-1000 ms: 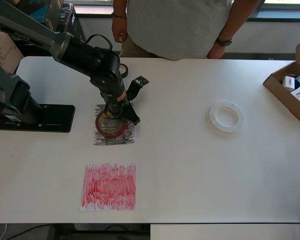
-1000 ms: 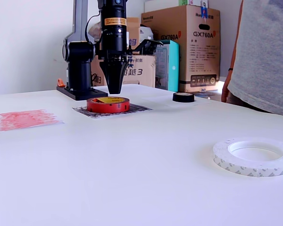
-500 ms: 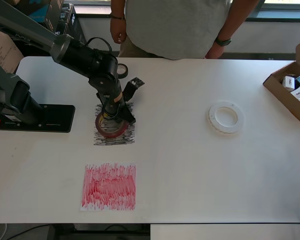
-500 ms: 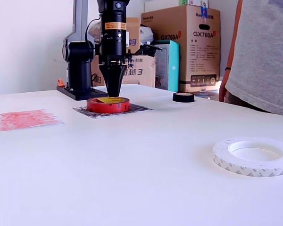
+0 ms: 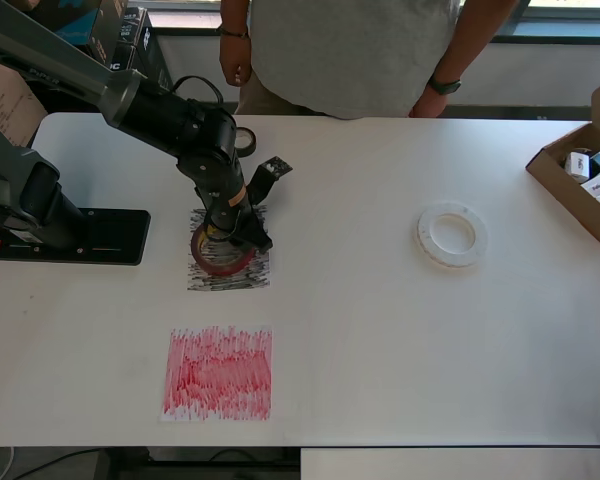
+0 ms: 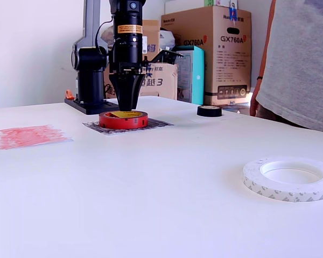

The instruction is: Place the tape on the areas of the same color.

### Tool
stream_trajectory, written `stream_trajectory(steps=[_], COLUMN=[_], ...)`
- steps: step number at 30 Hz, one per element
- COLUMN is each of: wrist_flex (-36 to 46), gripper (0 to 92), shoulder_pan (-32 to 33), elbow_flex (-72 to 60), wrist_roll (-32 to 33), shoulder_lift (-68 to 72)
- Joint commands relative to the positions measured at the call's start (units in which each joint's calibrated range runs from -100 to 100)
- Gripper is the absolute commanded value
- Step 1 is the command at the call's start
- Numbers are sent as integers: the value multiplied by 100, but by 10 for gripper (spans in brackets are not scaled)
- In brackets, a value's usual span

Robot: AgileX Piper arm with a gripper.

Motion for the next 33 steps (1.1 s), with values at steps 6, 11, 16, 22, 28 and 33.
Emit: stream_trajectory(steps=[6, 11, 16, 22, 28, 33], wrist_flex=[-50, -50, -50, -50, -50, -50], gripper=[577, 577, 577, 577, 577, 577], shoulder_pan=[-72, -167, -238, -246, -285, -254], elbow_flex=[-34, -43, -43, -188, -143, -97], wrist_roll=[-70, -70, -78, -45, -37, -37], shoulder_lift=[-46, -46, -46, 10, 38, 47])
